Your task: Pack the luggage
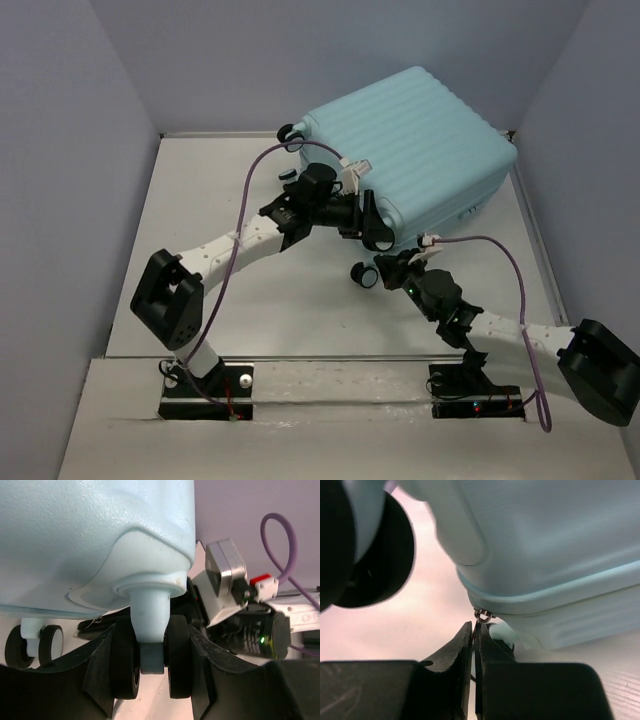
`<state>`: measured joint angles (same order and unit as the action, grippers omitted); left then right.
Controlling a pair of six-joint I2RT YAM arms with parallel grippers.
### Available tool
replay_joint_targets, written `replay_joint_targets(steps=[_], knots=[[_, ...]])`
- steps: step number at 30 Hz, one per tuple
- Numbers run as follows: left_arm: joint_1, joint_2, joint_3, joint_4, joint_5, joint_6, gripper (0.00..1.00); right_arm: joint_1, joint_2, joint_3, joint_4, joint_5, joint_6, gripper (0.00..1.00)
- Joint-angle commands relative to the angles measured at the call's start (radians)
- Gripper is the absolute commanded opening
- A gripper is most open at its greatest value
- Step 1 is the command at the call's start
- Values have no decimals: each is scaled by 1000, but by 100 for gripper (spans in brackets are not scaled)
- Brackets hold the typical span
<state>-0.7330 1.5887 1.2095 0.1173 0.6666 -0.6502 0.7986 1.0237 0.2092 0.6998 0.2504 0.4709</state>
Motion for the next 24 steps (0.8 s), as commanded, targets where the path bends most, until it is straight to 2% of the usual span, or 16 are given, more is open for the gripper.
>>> replay_joint_targets(steps=[1,2,3,5,7,12,13,14,17,19,20,21,23,24], knots=[[-74,40,314,367,-87,-129,6,234,56,62,236,-135,74,7],[-89,57,330,375,-93,-153,6,234,102,65,327,-123,81,7],[-103,60,340,389,-101,-154,6,234,125,68,328,-109,81,7],[-134,57,319,491,-134,-215,6,234,174,81,435,-45,92,7],[-190,47,282,559,-166,-267,6,234,269,90,596,64,103,7],[-324,56,184,755,-340,-327,7,234,522,208,973,271,98,7],[-347,63,174,775,-361,-331,14,234,556,228,1004,305,110,7],[-396,89,173,807,-405,-328,17,234,603,242,1018,369,136,7],[-477,138,163,938,-440,-367,17,234,648,304,1018,449,210,7],[-503,183,177,989,-447,-407,18,234,687,373,1018,391,204,7],[-514,195,191,996,-440,-414,22,234,696,393,1018,356,184,7],[-514,208,208,990,-423,-425,42,244,694,397,1018,302,143,7],[-494,154,202,948,-411,-404,66,244,665,337,1015,319,132,7],[-484,121,176,920,-423,-341,86,244,624,296,1015,351,152,7]])
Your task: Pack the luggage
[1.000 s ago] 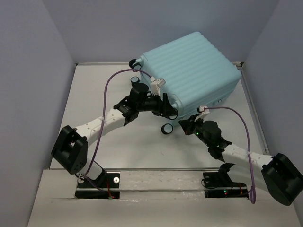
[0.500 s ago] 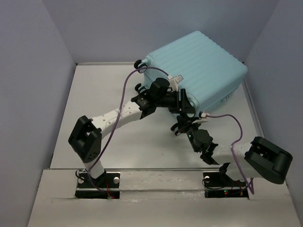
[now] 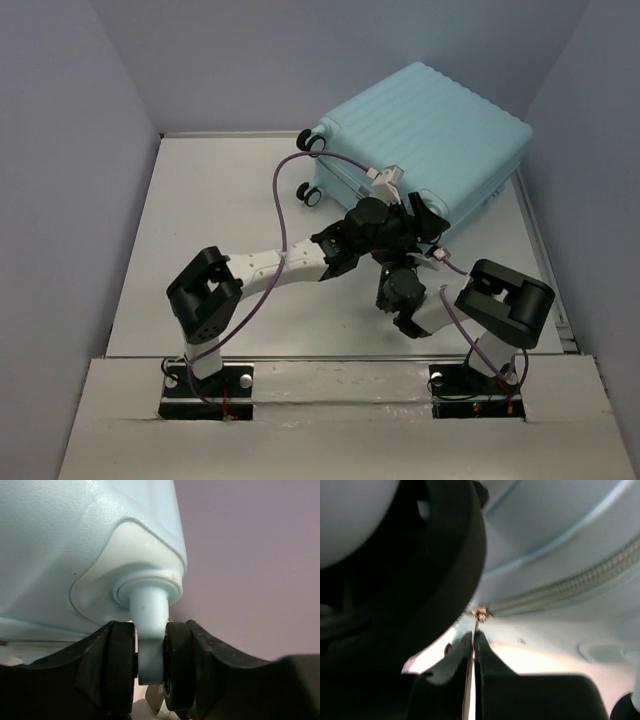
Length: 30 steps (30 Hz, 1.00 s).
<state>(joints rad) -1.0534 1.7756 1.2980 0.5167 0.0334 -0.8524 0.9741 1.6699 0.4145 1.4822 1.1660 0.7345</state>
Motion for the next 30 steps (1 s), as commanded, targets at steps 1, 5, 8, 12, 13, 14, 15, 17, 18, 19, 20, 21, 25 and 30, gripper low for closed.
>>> replay_joint_targets(steps=[1,5,8,12,13,14,15,17,18,19,20,21,25,30], knots=[[-152,-106,81,484,182,-98,94,69,-47,46,231,-546,-113,7],[-71,-287,118,61,111,161,99,69,-192,-146,115,-480,-66,7],[22,-471,129,-220,28,314,99,69,-321,-244,-136,-453,-5,7],[165,-606,106,-521,-127,449,99,69,-426,-287,-226,-457,46,7],[209,-628,63,-568,-121,452,99,69,-443,-301,-233,-468,28,7],[302,-669,32,-617,-97,460,99,69,-479,-299,-253,-477,16,7],[350,-688,0,-632,-78,464,99,69,-502,-293,-332,-494,14,7],[490,-714,-83,-667,-5,481,99,69,-542,-276,-407,-509,19,7],[531,-725,-100,-676,3,515,99,69,-561,-276,-428,-516,10,7],[570,-725,-120,-678,11,541,99,69,-567,-279,-428,-519,11,7],[633,-717,-144,-675,0,570,99,69,-570,-284,-427,-522,9,7],[657,-690,-149,-670,-12,593,99,69,-573,-286,-428,-525,8,7],[747,-596,-177,-529,199,685,99,69,-579,-286,-450,-557,0,7],[748,-424,-71,-477,313,802,99,69,-601,-270,-519,-585,0,7]])
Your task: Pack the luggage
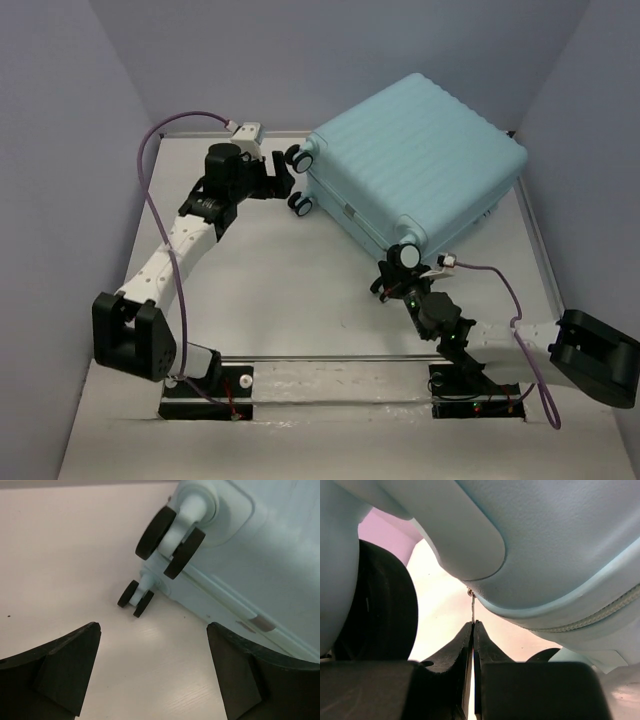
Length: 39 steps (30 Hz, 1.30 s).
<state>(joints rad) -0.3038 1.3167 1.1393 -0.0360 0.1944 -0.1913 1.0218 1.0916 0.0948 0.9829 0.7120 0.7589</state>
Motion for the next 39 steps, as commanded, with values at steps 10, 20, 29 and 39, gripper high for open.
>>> replay_joint_targets(steps=[10,20,29,39], knots=[[-3,312,403,-45,186,329,99,21,-3,88,-33,-154,-63,7],[-3,552,597,-153,198,378,99,21,24,86,-15,-155,-58,7],[-6,631,650,-153,238,352,11,21,34,94,-15,-161,-58,7],[-79,452,355,25,130,260,6,21,-42,86,-70,-160,-99,7]])
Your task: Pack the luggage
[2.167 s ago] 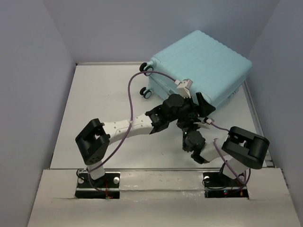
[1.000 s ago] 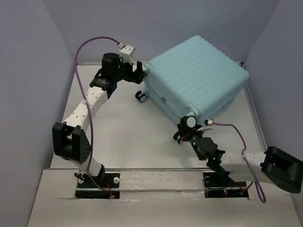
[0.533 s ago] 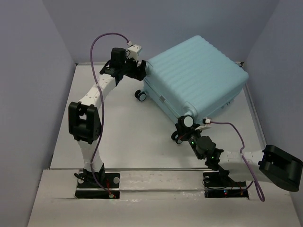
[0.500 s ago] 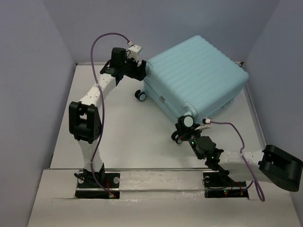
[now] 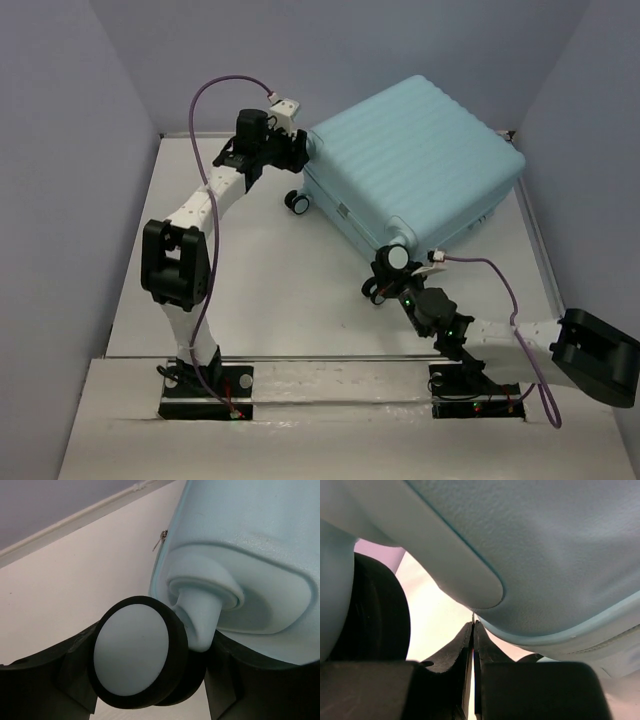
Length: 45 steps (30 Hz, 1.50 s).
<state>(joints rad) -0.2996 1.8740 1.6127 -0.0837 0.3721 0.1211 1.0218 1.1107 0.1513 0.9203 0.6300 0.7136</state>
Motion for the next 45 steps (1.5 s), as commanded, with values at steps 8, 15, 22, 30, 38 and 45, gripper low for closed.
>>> replay_joint_targets(steps=[8,15,22,30,38,45], knots=[[-389,-278,-313,108,-127,-106,6,12,-408,21,-412,-98,-82,7],[-492,-461,-494,228,-64,-245,6,12,-684,63,-842,-168,-8,60],[-423,-553,-543,240,-188,-334,6,12,-333,364,-1191,-397,-23,100],[-172,-650,-423,161,-291,-379,61,12,-498,283,-1420,-66,253,87],[-65,-409,-206,41,-96,-201,99,0,-628,333,-1647,219,431,7],[-55,-219,-64,30,118,-81,99,-308,-467,485,-1636,278,224,31]])
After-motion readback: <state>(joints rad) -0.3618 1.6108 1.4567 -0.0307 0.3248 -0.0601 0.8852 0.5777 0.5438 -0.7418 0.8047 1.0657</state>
